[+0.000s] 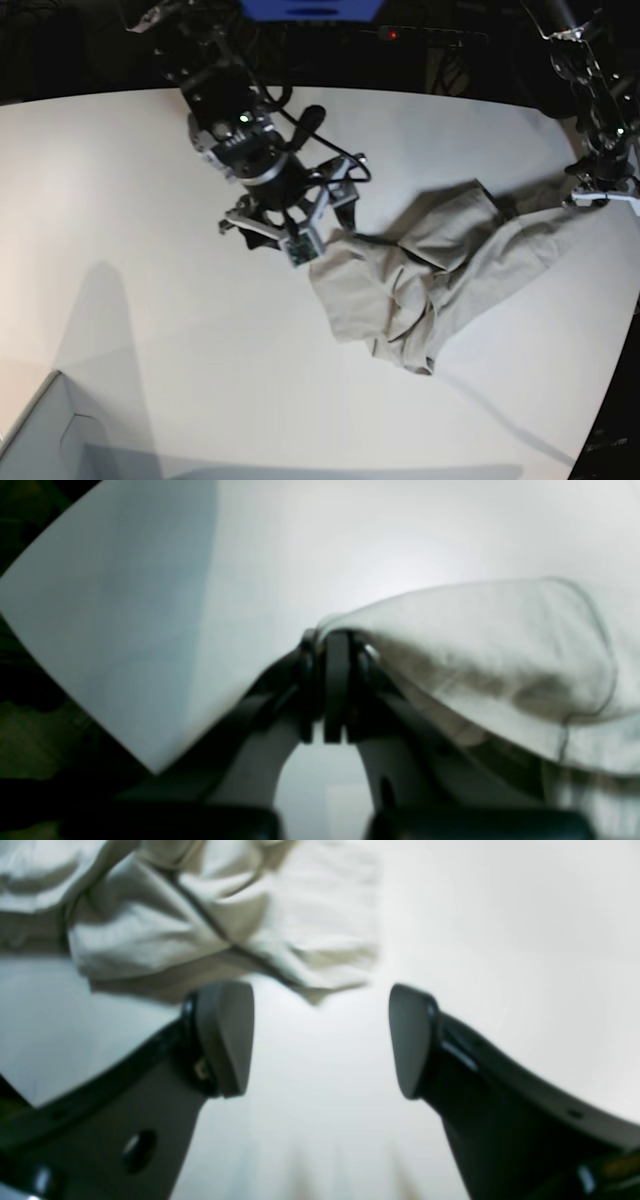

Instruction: Layout the t-shirt on the table in an organized manner, then fold the t-shirt properly

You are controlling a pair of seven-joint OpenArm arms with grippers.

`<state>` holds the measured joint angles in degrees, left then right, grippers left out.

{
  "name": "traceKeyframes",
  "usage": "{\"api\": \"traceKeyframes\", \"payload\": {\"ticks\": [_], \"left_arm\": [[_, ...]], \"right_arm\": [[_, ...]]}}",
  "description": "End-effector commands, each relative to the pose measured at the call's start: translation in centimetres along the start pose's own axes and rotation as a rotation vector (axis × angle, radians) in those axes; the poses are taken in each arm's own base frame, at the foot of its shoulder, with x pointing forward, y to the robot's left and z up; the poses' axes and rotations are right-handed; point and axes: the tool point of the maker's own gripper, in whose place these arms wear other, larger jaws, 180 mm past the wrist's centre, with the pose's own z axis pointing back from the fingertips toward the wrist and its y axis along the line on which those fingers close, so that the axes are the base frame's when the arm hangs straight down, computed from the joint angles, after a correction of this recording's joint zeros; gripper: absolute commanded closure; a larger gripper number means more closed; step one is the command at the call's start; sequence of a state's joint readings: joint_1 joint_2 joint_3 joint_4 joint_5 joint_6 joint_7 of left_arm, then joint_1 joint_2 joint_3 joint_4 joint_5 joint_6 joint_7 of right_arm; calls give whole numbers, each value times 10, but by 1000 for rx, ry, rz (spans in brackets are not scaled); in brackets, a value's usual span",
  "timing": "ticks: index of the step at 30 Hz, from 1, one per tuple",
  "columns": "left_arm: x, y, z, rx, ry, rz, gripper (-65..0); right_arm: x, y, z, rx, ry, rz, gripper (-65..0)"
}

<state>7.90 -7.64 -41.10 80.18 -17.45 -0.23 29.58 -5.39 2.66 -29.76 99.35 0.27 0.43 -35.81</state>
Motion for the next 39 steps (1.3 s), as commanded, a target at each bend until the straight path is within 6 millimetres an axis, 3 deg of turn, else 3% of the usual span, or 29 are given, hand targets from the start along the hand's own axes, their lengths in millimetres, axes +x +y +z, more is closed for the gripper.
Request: {"api": "traceKeyframes", "payload": {"ticks": [1,8,14,18,24,31,34,39], "left_arm": [[12,-4,3,-15,-42,-25,-1],[-12,-15,12,-55,3,-102,-1],[-18,-30,18,-96,12,-143,-1],[-20,-29,18,-95,14,-144,-1],[-26,-22,21,-83,29,-149,-1],[-29,-20,22,-81,36,-150,-1],[-25,-21,24,-82,25,-151,-1],[-24,-29,32,-100,10,-148,-1]], "right_arm": [[32,7,-5,18,-88,14,-435],[89,52,-52,113,-133,127,-435],[98,75,-88,145,-95,220,-434],[93,83,-99,167,-156,249,-434],[76,80,-113,171,-193,245,-434],[29,70,-130,164,-134,248,-418],[10,65,-135,160,-109,249,-330],[-1,55,-136,138,-91,208,-99]]}}
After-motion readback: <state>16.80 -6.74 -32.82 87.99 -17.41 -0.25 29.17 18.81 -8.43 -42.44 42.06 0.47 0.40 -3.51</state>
